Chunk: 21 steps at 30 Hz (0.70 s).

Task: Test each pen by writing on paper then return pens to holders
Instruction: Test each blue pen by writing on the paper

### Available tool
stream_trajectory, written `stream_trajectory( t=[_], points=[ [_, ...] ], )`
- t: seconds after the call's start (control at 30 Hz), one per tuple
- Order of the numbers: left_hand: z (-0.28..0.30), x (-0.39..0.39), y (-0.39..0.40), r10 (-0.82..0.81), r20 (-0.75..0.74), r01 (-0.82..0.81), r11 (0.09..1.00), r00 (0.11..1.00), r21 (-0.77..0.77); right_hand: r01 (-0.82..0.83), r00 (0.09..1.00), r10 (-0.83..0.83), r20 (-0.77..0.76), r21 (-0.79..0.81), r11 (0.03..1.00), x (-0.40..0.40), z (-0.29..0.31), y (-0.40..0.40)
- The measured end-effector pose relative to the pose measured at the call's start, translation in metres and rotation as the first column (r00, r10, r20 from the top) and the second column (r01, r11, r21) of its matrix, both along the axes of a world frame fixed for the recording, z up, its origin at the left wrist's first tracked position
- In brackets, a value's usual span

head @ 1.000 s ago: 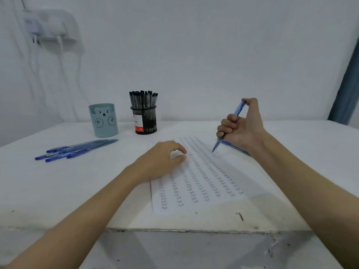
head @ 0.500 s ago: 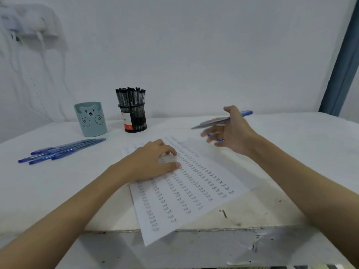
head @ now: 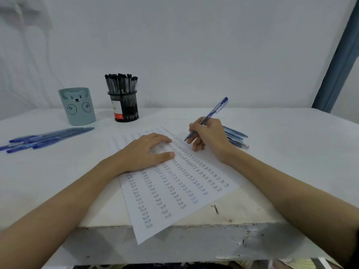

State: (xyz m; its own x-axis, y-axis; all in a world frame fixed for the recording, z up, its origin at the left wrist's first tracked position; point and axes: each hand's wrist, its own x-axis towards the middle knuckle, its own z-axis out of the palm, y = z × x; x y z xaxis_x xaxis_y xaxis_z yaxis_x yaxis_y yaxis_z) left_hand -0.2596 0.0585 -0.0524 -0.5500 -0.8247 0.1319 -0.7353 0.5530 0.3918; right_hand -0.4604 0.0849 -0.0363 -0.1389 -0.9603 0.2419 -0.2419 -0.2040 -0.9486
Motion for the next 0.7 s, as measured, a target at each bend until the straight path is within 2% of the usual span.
stream_trajectory(
  t=[0.2,0.53,0.7],
  points=[
    [-0.0033,0.0002,0.0005,0.006,-0.007,-0.006,1.0,1.0,-0.01,-0.067,0.996,0.066,-0.055,-0.018,0.998,-0.001,-0.0031,0.0002],
    [-0.0008,-0.0007,0.0029,0.013,-0.019,-0.012,1.0,1.0,0.008,0.027,0.988,-0.037,-0.151,-0.072,0.997,0.0011,-0.0041,0.003],
    [-0.0011,-0.0003,0.0024,0.008,-0.021,-0.008,1.0,1.0,0.009,0.102,0.987,-0.11,-0.121,-0.067,0.993,0.0009,-0.0047,0.0014]
  ],
)
